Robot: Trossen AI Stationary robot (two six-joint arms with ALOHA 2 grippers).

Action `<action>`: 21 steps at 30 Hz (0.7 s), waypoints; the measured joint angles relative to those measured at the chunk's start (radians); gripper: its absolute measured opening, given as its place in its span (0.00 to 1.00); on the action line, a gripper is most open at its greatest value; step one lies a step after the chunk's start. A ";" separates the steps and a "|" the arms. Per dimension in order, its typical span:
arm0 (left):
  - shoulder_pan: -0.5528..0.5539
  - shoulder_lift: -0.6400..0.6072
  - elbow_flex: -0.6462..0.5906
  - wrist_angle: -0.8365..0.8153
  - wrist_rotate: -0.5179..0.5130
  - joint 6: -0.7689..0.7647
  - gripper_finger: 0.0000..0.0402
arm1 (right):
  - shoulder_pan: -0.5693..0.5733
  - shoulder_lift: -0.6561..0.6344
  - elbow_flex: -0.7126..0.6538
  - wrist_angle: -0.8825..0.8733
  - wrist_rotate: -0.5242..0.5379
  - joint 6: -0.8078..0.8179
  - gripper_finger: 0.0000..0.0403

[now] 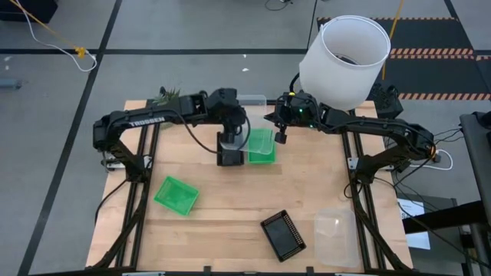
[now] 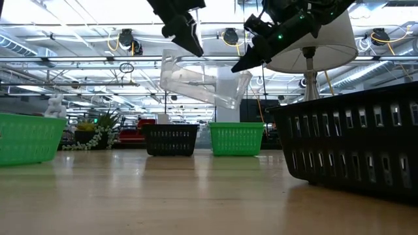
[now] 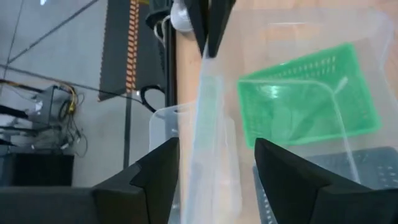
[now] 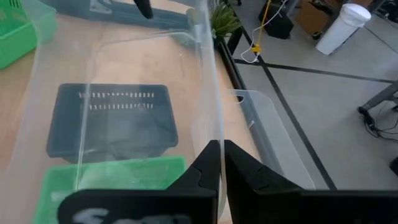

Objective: Stack baskets by color
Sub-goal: Stack the bottom left transparent bin on the top transparent bin

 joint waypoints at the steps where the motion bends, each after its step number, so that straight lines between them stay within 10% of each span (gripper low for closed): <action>1: -0.001 -0.002 0.000 0.008 0.001 0.005 0.52 | 0.000 0.000 0.000 -0.002 0.000 0.000 0.01; 21: 0.076 0.003 0.000 -0.034 0.004 0.002 0.37 | 0.000 0.000 0.000 -0.002 -0.021 -0.023 0.01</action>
